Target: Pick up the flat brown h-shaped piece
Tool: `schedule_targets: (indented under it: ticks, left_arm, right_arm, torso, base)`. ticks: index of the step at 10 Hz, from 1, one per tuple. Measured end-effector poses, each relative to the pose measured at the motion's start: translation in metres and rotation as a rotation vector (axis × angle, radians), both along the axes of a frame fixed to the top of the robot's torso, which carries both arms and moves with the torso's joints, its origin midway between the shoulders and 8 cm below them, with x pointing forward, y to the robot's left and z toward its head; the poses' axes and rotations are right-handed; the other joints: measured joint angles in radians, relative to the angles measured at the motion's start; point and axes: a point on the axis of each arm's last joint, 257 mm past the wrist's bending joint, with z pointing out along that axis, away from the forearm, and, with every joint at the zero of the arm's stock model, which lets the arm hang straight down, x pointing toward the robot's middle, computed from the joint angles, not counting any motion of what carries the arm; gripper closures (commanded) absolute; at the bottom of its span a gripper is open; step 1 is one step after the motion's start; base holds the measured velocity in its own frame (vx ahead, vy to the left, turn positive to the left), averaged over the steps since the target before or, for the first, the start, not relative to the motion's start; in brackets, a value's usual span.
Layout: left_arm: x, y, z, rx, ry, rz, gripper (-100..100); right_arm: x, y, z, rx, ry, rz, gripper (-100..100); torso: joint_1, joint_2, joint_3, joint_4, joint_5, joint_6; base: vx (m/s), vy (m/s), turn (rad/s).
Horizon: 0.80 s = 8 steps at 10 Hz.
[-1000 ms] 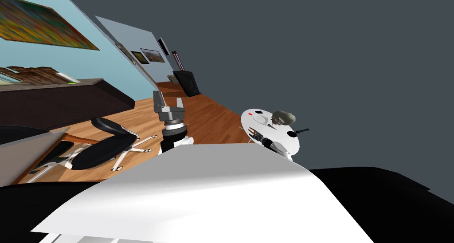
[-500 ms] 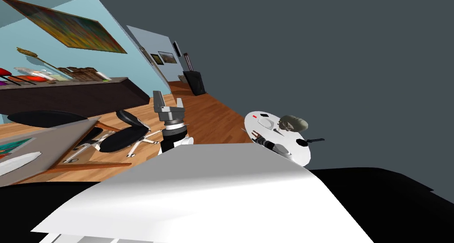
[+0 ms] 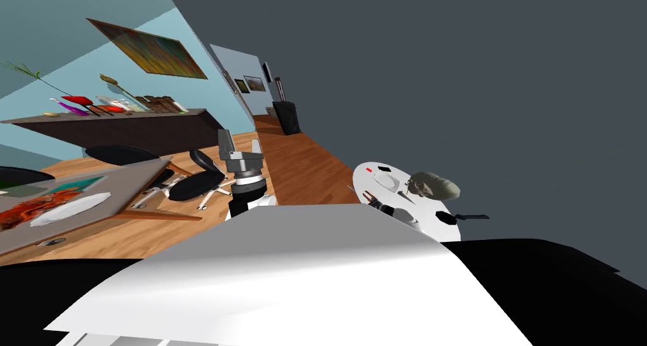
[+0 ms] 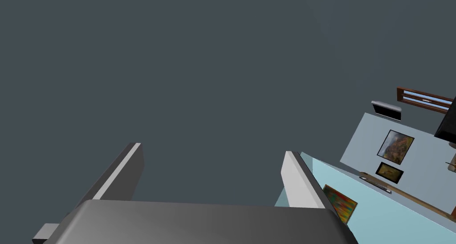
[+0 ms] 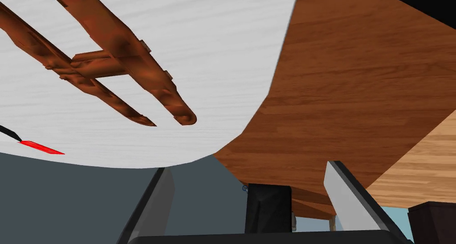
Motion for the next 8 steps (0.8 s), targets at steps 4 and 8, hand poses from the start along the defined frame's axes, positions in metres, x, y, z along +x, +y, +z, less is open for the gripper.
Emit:
schedule_targets:
  ticks: [4,8]
  left_arm:
    - [0.000,0.000,0.000,0.000,0.000,0.000,0]
    - [0.000,0.000,0.000,0.000,0.000,0.000,0]
  right_arm:
    - [-0.052,-0.034,-0.019,-0.081,0.137,0.023,-100]
    - [-0.086,-0.047,-0.035,-0.123,0.224,0.038,-100]
  torso:
    - [0.000,0.000,0.000,0.000,0.000,0.000]
    - [0.000,-0.001,0.000,0.000,0.000,-0.001]
  base:
    - [0.029,-0.020,0.189]
    - [0.022,-0.018,0.206]
